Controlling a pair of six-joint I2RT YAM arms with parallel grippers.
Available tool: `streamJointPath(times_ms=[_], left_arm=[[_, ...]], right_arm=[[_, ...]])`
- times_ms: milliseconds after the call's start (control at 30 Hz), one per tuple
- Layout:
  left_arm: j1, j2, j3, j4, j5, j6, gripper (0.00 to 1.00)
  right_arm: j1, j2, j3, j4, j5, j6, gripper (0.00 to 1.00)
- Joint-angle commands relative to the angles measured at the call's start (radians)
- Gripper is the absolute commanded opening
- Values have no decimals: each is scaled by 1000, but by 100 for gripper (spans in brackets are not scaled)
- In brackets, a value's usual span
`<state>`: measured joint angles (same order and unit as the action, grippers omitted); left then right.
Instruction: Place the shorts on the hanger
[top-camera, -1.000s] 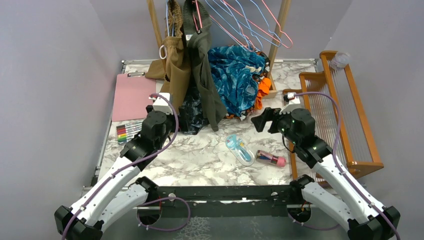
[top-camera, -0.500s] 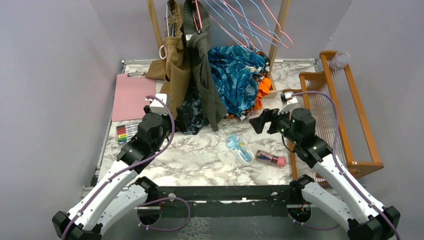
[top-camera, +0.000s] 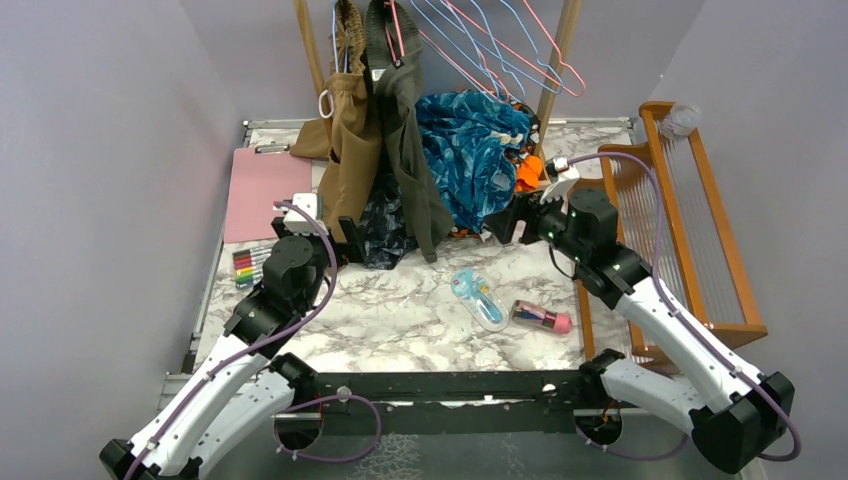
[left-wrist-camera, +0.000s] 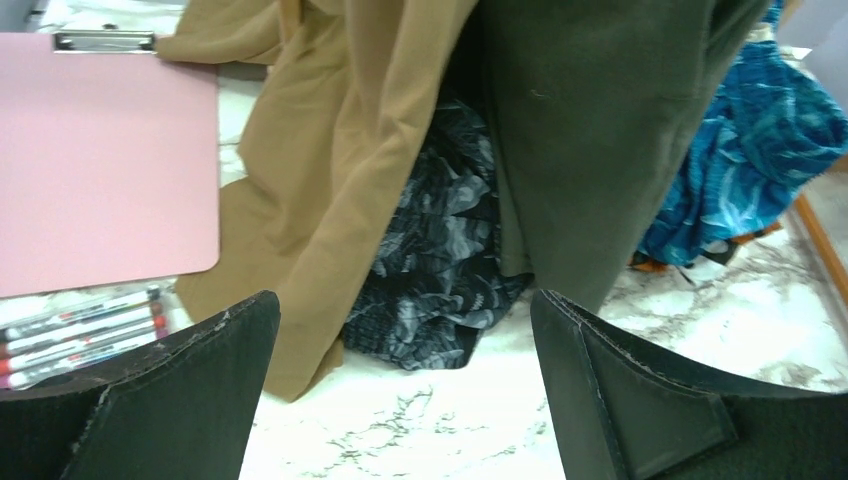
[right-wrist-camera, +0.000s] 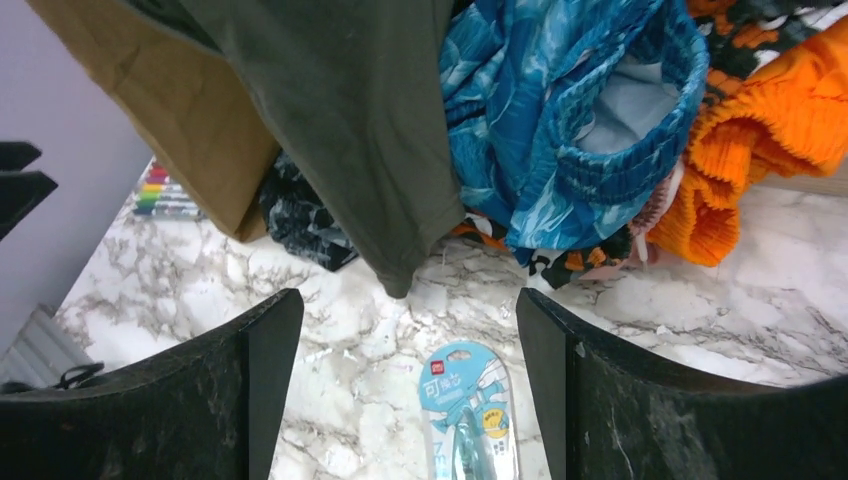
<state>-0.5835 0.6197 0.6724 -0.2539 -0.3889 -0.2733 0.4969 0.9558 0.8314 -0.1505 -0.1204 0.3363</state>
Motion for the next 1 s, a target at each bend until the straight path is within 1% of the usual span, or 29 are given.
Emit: streamJointPath(times_ms=[0,133,233,333,433,567,700,800,867,967], left_arm=[[3,-6,11,-32,-164,1,98],[2,-1,10,-35,-181,-1,97],[3,7,12,-33,-176,-1,96],[3,12,13,-34,-173,1,96],[4,14,13,-31,-167,3,96],[4,13,13,-33,-159,3,96],[3,15,14,-29,-153,3,96],[3,18,13,-27,-148,6,96],[2,19,15,-28,-148,5,96],[3,14,12,-22,-137,4,96]], right_arm=[[11,26,57,37,160,42,78],[11,91,81,34,259,79,67],[11,149,107,49,281,95,64],[10,221,137,66,290,103,64],[9,291,163,64,360,117,66],[9,324,136,142,399,122,67],[9,417,184,121,421,110,69],[9,448,201,118,432,101,70],[9,452,197,128,430,91,66],[9,453,195,129,430,80,55]])
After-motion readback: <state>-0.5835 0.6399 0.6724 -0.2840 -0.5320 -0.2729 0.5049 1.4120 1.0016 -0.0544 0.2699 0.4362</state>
